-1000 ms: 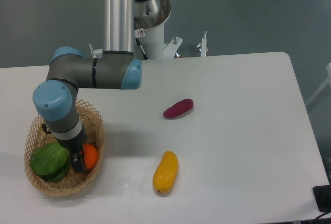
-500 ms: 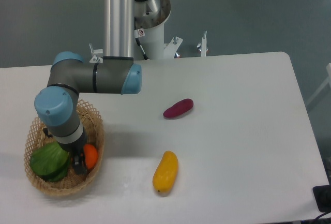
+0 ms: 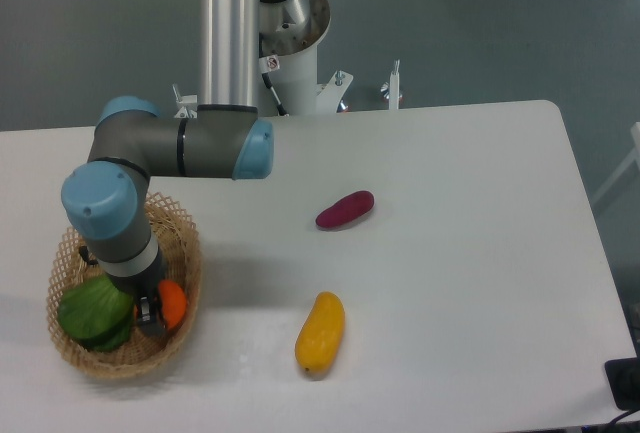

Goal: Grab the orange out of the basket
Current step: 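Close the gripper around the orange inside the basket, then lift the held orange out of the basket and carry it away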

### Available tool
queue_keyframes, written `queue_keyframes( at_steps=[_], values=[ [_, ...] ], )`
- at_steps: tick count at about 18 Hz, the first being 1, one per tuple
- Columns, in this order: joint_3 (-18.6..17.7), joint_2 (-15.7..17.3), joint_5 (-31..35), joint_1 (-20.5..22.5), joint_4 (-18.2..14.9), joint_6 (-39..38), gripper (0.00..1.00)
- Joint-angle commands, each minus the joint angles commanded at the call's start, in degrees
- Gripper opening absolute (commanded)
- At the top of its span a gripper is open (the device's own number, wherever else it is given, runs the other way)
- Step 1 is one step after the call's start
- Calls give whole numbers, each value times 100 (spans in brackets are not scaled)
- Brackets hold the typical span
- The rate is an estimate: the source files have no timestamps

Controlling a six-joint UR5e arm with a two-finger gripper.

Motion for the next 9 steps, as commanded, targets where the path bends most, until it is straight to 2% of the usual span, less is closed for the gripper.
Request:
queue_keyframes(
  at_steps=[5,9],
  values=[
    [27,308,0,52,-9,-518,59],
    [-122,571,35,570,-17,-1018,59]
  ],
)
